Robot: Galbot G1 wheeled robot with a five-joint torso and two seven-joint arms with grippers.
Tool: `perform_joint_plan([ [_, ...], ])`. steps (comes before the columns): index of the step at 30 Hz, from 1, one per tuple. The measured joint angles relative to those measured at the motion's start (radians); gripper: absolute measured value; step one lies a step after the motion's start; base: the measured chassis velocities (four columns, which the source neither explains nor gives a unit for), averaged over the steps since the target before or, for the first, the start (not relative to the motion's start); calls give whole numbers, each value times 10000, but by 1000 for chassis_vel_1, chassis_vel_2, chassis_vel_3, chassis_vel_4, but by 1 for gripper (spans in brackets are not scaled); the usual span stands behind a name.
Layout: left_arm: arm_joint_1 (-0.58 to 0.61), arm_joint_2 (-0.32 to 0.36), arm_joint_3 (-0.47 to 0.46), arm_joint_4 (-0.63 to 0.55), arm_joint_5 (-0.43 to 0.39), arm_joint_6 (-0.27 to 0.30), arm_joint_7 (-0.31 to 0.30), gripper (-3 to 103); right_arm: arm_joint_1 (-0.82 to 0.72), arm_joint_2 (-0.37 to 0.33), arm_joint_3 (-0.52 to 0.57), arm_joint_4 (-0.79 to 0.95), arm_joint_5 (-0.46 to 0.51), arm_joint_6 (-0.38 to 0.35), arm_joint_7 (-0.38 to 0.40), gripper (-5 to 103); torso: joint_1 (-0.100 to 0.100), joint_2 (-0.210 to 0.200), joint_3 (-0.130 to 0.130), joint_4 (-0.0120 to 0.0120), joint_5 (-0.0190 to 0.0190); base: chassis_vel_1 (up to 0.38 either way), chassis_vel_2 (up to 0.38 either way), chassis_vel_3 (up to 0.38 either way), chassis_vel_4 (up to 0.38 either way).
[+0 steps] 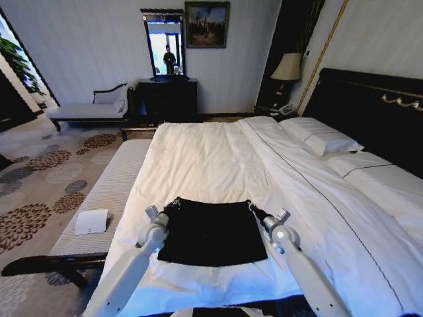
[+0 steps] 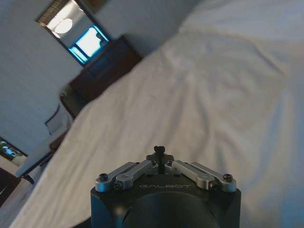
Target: Fold the clothes on the bed.
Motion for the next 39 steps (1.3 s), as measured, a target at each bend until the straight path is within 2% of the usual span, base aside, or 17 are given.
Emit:
perform_joint_plan([
  [8,503,586,-488,-1969,237,-99,-80,4,-371,-574,432,1990,12,97,247,1,-1,0,-1,-1,1,0,0,0,0],
  [19,615,1228,-1039,-3530,30,-90,-266,4,-332,-1167,776,3589,-15,150,622,1,0,0,0,0,0,0,0,0,0],
  [30,1351,1646,-1920,-4690,-211,-55,-400,4,-666,-1321,1122,4470,66,135,820,1,0,0,0,-1,0,0,0,0,0],
  [37,2251,1799,-2534,-5363,-189,-53,-399,4,-781,-1273,1131,4926,57,1,1032,1,0,0,0,1,-1,0,0,0,0],
  [39,2669,1764,-2671,-5635,-111,-53,-441,4,-979,-1258,1172,5216,312,-20,1232,1,1,-1,0,0,2,0,0,0,0],
])
